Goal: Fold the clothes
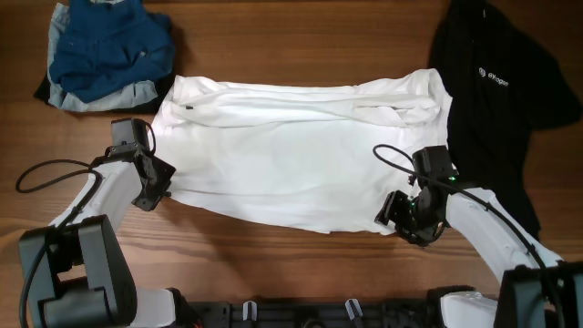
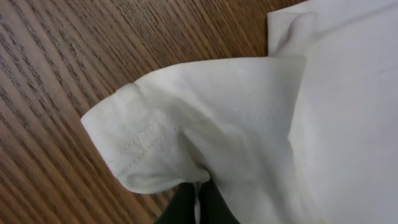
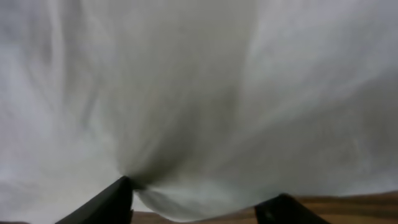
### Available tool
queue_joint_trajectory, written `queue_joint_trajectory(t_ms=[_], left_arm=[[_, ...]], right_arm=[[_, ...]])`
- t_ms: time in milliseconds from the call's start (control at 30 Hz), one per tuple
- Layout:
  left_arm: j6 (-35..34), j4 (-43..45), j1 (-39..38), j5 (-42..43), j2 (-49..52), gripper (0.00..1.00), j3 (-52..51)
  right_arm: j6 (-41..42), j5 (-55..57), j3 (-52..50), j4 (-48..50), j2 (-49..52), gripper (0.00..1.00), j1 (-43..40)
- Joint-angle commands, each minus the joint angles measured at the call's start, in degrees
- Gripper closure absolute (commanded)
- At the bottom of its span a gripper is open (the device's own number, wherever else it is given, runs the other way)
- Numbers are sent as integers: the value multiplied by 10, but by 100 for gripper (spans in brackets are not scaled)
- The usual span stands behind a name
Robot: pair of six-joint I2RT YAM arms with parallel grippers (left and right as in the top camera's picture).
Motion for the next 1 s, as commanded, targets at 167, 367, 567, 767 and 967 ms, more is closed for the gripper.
queue_joint_trajectory(t_ms=[167,367,567,767,967], left_arm=[[-3,5,5,-9,40,96,-24],[-3,5,5,-9,40,96,-24],[-3,5,5,-9,40,96,-24],[-3,5,5,-9,40,96,-24],[-3,5,5,-9,40,96,-24]], right_arm=[[-49,5,63,-81,-14,95,3],[-123,5,171,-231,-37,96,3],[-150,5,248,-235,-36,96,3],[-119,8,223,-256,-34,50,5],[-73,5,129,-183,-30,36,24]])
